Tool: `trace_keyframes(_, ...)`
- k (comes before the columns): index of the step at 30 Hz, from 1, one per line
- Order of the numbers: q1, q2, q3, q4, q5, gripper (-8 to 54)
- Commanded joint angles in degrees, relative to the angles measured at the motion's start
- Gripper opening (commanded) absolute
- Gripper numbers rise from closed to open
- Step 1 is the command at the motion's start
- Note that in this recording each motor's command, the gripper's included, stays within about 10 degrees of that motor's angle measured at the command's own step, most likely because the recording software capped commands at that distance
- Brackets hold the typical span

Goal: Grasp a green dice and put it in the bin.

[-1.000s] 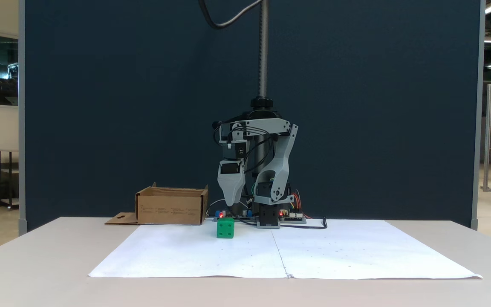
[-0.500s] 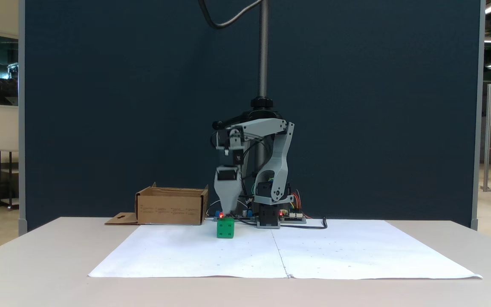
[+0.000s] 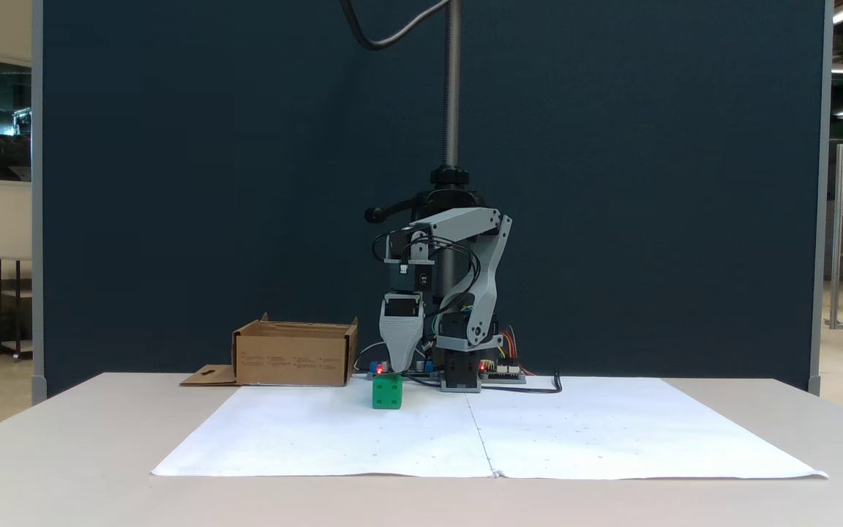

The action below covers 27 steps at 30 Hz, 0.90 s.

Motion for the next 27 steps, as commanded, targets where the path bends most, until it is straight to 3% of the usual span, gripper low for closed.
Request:
trace_keyframes(1, 0.53, 1.23, -0.97, -2.37, -1.23, 45.2)
trace_keyframes(27, 2.11, -10.81, -0.79, -10.46, -1.41, 44.1)
